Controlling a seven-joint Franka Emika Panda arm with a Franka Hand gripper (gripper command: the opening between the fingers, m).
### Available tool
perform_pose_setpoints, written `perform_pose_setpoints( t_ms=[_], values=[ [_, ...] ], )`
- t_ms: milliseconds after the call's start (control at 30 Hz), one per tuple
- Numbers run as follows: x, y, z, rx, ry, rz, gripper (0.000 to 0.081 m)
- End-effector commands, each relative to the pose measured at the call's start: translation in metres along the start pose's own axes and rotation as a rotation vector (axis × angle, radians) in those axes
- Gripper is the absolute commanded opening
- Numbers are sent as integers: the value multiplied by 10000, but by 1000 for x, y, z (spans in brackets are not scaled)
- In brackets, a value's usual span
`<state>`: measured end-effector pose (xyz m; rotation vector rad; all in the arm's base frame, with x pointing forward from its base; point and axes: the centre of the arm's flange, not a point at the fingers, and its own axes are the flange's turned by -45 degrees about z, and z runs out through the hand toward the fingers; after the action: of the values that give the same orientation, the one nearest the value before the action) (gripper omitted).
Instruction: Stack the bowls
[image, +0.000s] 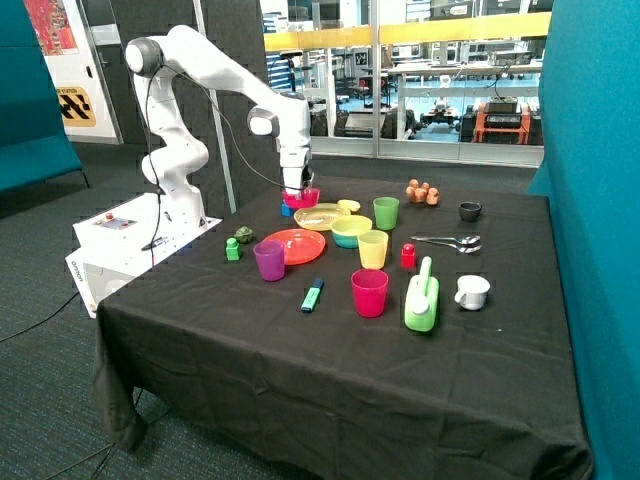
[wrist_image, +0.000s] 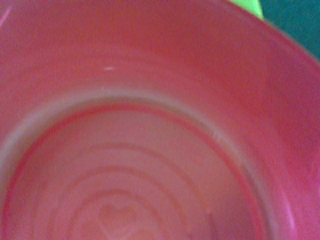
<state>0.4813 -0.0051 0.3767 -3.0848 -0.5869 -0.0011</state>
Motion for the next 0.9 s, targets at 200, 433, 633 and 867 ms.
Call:
perform_pose_setpoints(
  t_ms=[200,433,633,867],
  values=[
    [40,23,-7,-14,-8,1620,0],
    [48,29,-7,-14,-8,2095,0],
    [59,42,-6,-14,-7,2967,0],
    [69,52,-5,-15,-7,3553,0]
  ],
)
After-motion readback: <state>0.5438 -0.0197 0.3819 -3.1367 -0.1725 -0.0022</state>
